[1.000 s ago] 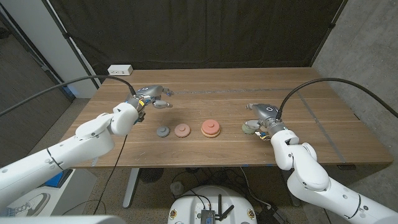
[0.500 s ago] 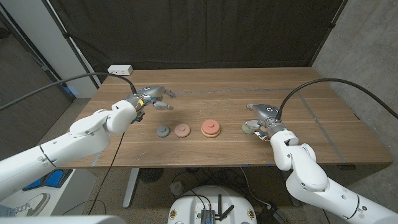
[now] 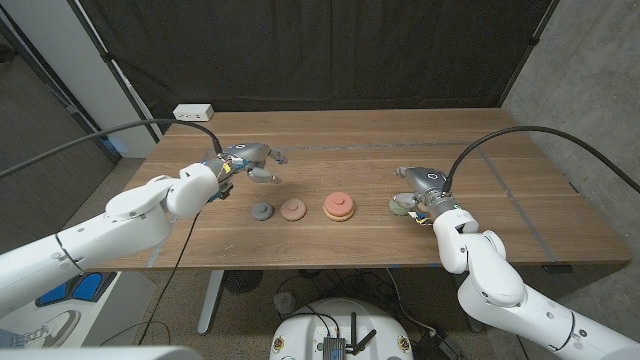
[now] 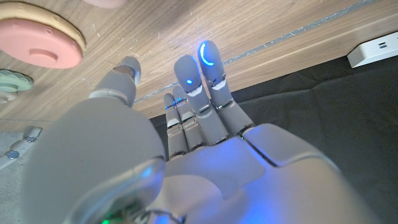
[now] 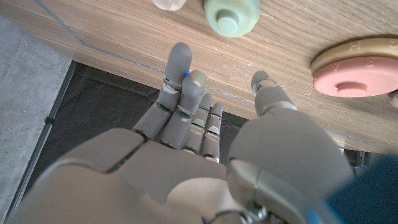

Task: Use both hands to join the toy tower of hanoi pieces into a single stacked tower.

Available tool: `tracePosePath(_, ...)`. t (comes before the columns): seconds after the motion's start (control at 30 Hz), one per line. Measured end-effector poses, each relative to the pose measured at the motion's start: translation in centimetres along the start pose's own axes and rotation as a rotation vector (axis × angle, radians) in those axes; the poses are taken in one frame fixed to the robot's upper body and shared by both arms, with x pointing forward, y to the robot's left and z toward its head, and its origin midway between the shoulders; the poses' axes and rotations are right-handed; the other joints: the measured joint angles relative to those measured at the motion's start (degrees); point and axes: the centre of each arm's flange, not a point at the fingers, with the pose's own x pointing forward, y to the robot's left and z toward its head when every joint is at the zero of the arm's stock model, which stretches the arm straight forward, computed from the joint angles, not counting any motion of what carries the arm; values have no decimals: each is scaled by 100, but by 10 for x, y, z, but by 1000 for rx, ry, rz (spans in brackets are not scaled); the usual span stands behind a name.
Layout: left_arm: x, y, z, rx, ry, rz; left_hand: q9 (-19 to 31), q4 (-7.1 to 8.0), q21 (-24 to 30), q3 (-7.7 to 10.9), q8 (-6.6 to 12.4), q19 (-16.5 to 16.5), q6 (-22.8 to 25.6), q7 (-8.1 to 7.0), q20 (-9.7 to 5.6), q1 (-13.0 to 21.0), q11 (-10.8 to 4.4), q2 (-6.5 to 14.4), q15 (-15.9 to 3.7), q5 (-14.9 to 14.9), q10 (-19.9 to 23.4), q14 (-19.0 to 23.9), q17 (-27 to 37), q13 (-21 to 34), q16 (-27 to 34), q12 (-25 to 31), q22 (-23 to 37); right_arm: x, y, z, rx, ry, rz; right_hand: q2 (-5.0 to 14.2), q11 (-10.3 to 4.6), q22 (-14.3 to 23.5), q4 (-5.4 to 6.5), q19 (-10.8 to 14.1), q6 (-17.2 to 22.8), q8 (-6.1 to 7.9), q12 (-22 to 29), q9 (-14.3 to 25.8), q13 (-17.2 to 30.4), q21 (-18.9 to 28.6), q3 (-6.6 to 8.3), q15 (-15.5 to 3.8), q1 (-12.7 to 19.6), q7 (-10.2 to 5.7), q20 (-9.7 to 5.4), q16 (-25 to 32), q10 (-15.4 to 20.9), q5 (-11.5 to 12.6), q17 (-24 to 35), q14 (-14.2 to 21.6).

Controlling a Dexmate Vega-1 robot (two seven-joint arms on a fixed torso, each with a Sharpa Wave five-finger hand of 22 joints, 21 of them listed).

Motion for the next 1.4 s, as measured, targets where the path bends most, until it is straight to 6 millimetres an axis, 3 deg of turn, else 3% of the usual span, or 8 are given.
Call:
tracePosePath(0.93,-8,-25,14,19,-51,-99,1,-1,0,-48,0,-84,-50,-9,39,39,3,39,30,0,-2,-75,-106,-26,-3,0,1,5,-3,0,-6,3,14,74,-51,26,0,105,61,0,27,0,50,34,0,-60,-75,-1,-20,141,113,63,60,143)
tracePosePath(1.2,-8,-34,16,19,-51,-136,-21,-1,0,-95,-51,-235,-336,26,47,69,85,9,94,0,-353,-200,-181,-48,-53,-61,1,7,-3,-1,-11,8,15,74,-73,26,-1,105,61,0,27,0,50,33,48,-101,-74,0,-21,162,135,63,87,183)
tracePosePath(1.4,-7,-36,18,23,-48,-165,-27,23,-43,-150,-94,-322,-611,142,71,20,207,-41,134,-27,-639,-321,-211,-53,-93,-89,1,7,-4,-2,-16,13,12,74,-72,26,-1,104,61,0,27,0,79,56,48,-100,-74,0,-20,182,133,85,86,184)
